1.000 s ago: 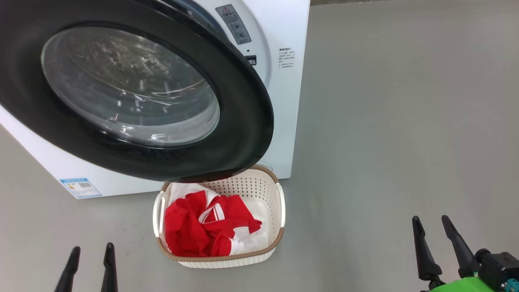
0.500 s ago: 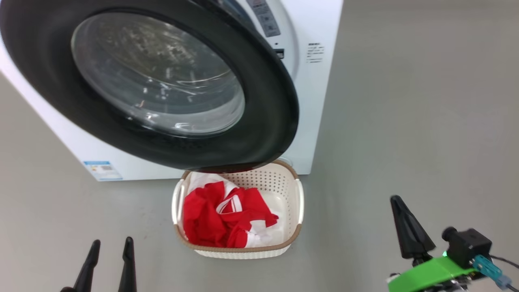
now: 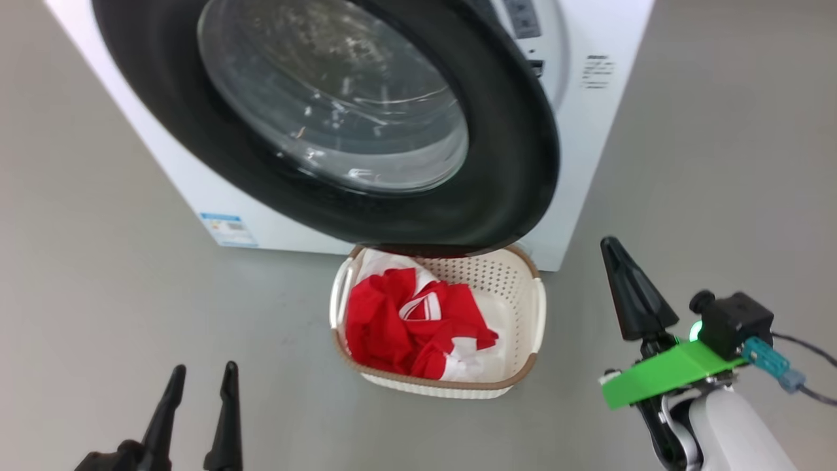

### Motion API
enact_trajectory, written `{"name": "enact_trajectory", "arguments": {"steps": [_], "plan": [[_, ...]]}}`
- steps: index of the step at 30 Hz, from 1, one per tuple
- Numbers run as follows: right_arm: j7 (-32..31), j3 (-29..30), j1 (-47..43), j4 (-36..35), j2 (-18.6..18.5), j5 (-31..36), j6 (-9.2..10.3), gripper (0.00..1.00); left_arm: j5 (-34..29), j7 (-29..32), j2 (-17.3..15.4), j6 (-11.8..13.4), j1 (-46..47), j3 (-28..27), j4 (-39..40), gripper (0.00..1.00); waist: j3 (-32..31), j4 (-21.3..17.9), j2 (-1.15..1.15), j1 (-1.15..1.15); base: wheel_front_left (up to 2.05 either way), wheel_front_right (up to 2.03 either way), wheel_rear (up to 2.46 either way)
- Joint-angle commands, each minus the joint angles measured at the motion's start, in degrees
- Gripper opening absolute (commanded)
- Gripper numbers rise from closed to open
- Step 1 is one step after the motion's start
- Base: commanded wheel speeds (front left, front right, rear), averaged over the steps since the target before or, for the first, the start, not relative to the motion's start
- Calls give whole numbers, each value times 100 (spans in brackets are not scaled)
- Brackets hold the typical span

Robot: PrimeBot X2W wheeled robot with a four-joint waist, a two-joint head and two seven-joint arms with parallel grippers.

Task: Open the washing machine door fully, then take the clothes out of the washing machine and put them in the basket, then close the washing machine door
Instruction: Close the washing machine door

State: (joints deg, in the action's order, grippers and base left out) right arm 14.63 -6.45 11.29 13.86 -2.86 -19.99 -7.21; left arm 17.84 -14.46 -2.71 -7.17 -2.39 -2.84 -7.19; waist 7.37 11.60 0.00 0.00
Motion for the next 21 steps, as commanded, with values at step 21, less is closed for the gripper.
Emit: {"name": "enact_trajectory", "arguments": {"steps": [21], "plan": [[37, 321, 1733, 137, -97, 276, -28, 0, 494, -53, -17, -32, 854, 390, 183, 100, 1222, 957, 0, 0, 0, 0, 0]]}}
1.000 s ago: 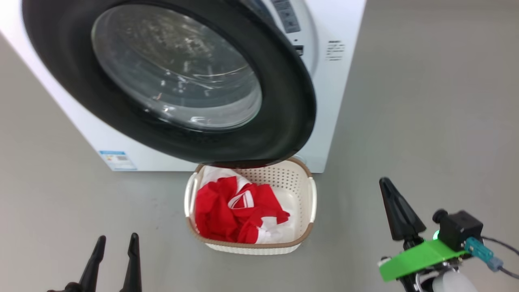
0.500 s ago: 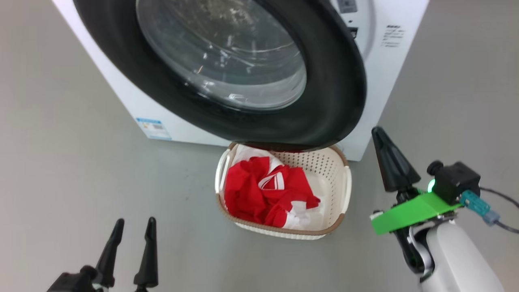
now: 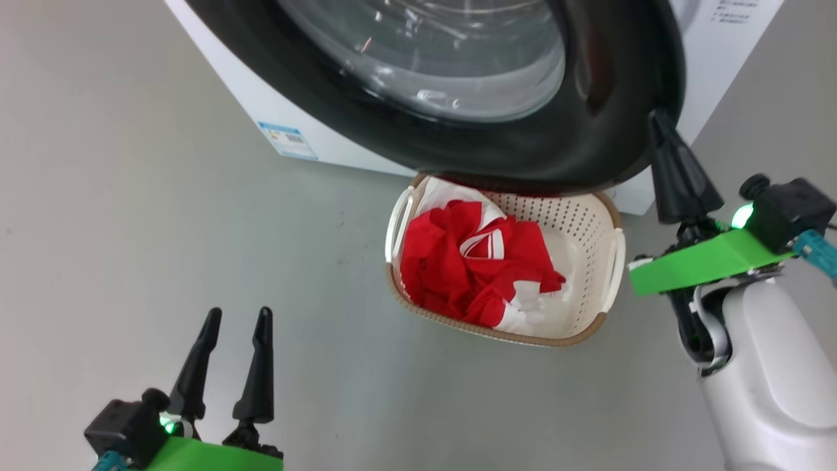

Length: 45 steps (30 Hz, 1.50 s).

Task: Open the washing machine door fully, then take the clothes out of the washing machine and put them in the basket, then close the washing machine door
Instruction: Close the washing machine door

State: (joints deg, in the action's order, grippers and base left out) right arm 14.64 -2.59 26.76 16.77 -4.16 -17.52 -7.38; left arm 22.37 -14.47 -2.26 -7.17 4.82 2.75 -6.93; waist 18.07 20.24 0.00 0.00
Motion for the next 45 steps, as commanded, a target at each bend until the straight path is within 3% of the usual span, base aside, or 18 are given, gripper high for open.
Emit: {"name": "enact_trajectory", "arguments": {"steps": [1, 29, 45], "plan": [[36, -35, 233, -158, 28, 33, -11, 0, 57, -52, -63, -32, 156, -161, 160, 100, 196, 104, 0, 0, 0, 0, 0], [36, 939, 1744, -53, -112, 135, -11, 0, 291, -52, -62, -32, 795, 60, 125, 100, 991, 291, 0, 0, 0, 0, 0], [36, 589, 435, -206, -4, 2, -11, 0, -11, -52, -62, -32, 561, -161, 58, 100, 323, -208, 0, 0, 0, 0, 0]]}}
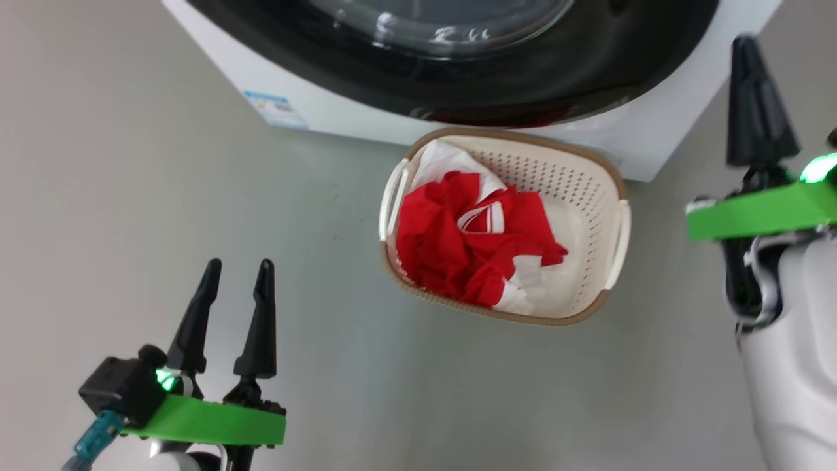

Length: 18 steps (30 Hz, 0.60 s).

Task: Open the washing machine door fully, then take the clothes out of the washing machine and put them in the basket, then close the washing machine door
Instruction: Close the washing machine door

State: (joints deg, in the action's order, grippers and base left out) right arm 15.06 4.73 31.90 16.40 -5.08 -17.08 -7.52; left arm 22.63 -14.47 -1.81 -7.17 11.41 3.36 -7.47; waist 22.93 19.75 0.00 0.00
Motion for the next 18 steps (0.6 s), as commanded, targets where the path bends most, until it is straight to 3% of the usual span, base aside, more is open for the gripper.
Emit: {"name": "enact_trajectory", "arguments": {"steps": [1, 5, 10, 16, 18], "plan": [[-6, -173, -179, -185, 97, -51, 3, 0, -70, -52, -107, -32, -122, -234, 104, 100, -214, -202, 0, 0, 0, 0, 0], [-6, -249, -580, -256, 130, -101, 3, 1, -136, -52, -181, -32, -208, -290, 64, 100, -420, -379, 0, 0, 0, 0, 0], [-6, -287, -984, -332, 158, -143, 3, 11, -162, -52, -271, -32, -317, -332, 49, 100, -622, -540, 0, 0, 0, 0, 0], [-6, -320, -1538, -417, 187, -195, 3, 30, -190, -52, -378, -32, -498, -376, 36, 100, -881, -760, 0, 0, 0, 0, 0], [-6, -315, -1709, -433, 193, -206, 3, 44, -199, -52, -403, -32, -549, -393, 31, 100, -965, -822, 0, 0, 0, 0, 0]]}}
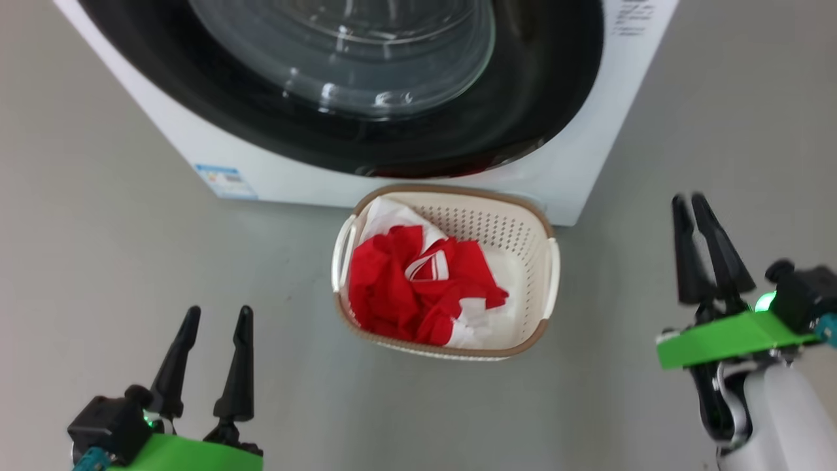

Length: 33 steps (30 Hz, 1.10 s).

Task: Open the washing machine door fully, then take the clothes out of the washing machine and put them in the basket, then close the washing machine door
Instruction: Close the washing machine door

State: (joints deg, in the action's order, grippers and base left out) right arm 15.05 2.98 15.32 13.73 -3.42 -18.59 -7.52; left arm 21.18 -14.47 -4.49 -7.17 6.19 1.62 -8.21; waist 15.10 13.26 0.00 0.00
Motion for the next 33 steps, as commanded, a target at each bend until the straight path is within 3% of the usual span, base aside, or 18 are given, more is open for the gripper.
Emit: {"name": "enact_trajectory", "arguments": {"steps": [1, 3, 4, 33], "plan": [[-5, -134, -135, -175, 30, -62, 3, 49, -57, -52, -145, -32, -51, -230, 101, 100, -223, -201, 0, 0, 0, 0, 0], [-5, -130, -298, -187, 34, -71, 3, 95, -63, -52, -170, -32, -104, -236, 96, 100, -302, -252, 0, 0, 0, 0, 0], [-5, -120, -377, -191, 36, -75, 3, 100, -67, -52, -183, -32, -131, -238, 96, 100, -340, -276, 0, 0, 0, 0, 0], [-5, 182, -1816, -341, 54, -164, 3, 100, -32, -52, -413, -32, -730, -402, 157, 100, -974, -860, 0, 0, 0, 0, 0]]}}
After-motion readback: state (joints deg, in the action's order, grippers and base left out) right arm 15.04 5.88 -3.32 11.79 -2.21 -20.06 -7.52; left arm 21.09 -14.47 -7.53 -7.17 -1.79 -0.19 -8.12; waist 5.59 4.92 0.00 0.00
